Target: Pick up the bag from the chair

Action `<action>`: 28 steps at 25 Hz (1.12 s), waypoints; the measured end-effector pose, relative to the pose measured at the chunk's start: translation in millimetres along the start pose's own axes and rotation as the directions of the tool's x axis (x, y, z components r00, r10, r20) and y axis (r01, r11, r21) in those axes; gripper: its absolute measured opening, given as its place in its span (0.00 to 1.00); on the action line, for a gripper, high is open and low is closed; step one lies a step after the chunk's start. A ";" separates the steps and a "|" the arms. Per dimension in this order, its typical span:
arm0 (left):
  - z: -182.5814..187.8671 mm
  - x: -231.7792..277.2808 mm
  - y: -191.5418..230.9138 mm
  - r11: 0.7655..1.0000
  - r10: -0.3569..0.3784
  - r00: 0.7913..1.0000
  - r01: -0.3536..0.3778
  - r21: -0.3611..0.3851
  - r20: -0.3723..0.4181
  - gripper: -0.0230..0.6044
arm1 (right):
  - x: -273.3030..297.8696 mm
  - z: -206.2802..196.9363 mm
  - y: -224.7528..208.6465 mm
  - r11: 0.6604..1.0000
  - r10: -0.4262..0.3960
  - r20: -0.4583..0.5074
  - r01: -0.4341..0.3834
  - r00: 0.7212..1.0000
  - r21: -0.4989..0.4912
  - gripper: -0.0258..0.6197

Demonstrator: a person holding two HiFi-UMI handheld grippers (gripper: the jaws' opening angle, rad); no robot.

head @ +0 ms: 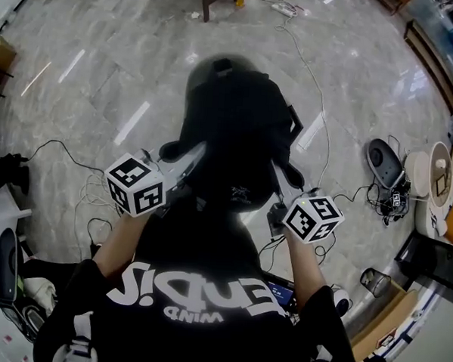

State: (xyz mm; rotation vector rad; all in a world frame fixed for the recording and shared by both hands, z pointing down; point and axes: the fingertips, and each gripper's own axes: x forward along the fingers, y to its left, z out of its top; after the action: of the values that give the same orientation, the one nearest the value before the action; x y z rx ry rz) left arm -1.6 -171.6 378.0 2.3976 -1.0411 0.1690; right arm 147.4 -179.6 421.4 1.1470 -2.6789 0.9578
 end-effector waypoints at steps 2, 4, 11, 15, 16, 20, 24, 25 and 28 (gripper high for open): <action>-4.2 -3.1 -5.5 1.000 -0.002 1.000 0.002 -0.013 -0.004 0.09 | -3.1 -5.0 1.5 1.000 0.003 -0.004 -0.003 1.000 0.015 0.10; -6.9 -5.8 -7.6 1.000 -0.005 1.000 0.005 -0.024 -0.010 0.09 | -4.4 -8.6 3.6 1.000 0.003 -0.009 -0.003 1.000 0.023 0.10; -18.9 -24.0 -11.1 0.998 -0.051 0.998 0.050 -0.043 -0.027 0.09 | -12.8 -24.3 23.4 0.999 -0.028 0.004 0.028 1.000 0.044 0.10; -20.9 -39.7 -19.0 0.994 -0.108 0.994 0.108 -0.016 -0.030 0.09 | -26.2 -31.5 43.1 0.996 -0.072 0.042 0.070 0.997 0.052 0.10; -21.9 -45.0 -22.0 0.992 -0.123 0.992 0.123 -0.007 -0.032 0.09 | -30.9 -34.6 49.2 0.995 -0.087 0.053 0.084 0.995 0.059 0.10; -28.5 -73.9 -37.0 0.982 -0.187 0.982 0.187 0.016 -0.035 0.09 | -54.2 -51.7 76.8 0.986 -0.148 0.101 0.139 0.984 0.088 0.10; -43.0 -97.0 -43.2 0.970 -0.238 0.970 0.240 0.032 -0.046 0.09 | -67.4 -75.0 100.6 0.978 -0.199 0.127 0.188 0.972 0.094 0.10; -49.2 -102.9 -43.6 0.969 -0.244 0.969 0.246 0.033 -0.050 0.09 | -69.6 -82.8 105.8 0.976 -0.207 0.127 0.196 0.970 0.094 0.10; -68.0 -124.3 -50.6 0.966 -0.252 0.966 0.254 0.037 -0.064 0.09 | -79.8 -105.5 123.7 0.972 -0.224 0.126 0.213 0.966 0.098 0.11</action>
State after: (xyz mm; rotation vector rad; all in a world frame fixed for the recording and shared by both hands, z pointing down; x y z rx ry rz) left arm -46.3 -27.9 377.4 2.5238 -0.7029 0.1717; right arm 103.4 -4.0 418.4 1.5411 -2.5599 0.9961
